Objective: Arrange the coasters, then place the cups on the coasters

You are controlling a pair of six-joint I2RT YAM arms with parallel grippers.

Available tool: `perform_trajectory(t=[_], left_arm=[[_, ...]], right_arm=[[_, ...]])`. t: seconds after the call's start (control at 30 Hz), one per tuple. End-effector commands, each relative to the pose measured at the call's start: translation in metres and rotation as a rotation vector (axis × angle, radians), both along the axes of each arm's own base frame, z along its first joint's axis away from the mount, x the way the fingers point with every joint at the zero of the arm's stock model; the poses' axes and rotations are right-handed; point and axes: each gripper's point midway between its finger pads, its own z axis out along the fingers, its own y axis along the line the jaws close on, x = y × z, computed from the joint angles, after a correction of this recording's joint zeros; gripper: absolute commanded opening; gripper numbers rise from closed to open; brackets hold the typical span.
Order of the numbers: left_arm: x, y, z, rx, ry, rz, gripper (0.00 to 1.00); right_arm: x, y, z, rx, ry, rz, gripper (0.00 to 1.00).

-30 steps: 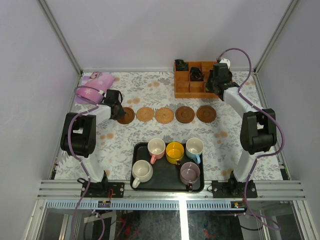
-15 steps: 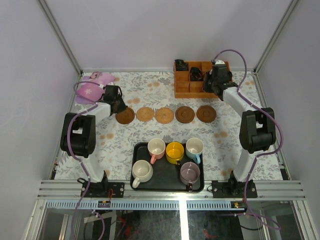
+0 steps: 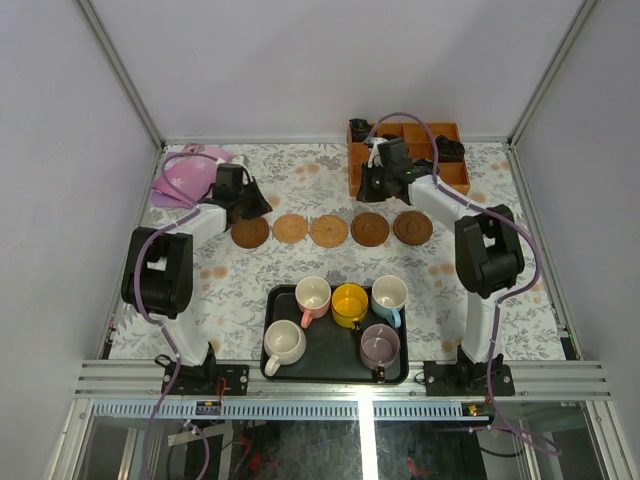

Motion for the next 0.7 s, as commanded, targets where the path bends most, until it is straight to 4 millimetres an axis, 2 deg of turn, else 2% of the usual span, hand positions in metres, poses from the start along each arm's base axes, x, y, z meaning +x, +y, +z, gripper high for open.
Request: perform_trajectory(t=[0.0, 0.1, 0.23, 0.67], left_arm=[[0.003, -0.046, 0.007, -0.031, -0.064, -0.181, 0.02], [-0.004, -0.059, 0.001, -0.050, -0.055, -0.217, 0.01], [-0.017, -0.071, -0.013, -0.043, -0.030, -0.244, 0.01], [-0.027, -0.069, -0.040, 0.001, 0.029, -0.236, 0.01]], right_arm=[[-0.009, 0.042, 0.017, 0.046, -0.015, 0.122, 0.00], [-0.019, 0.056, 0.010, 0.047, 0.012, 0.164, 0.00], [-0.028, 0.064, 0.000, 0.044, 0.047, 0.196, 0.00], [-0.039, 0.076, -0.012, 0.046, 0.088, 0.238, 0.00]])
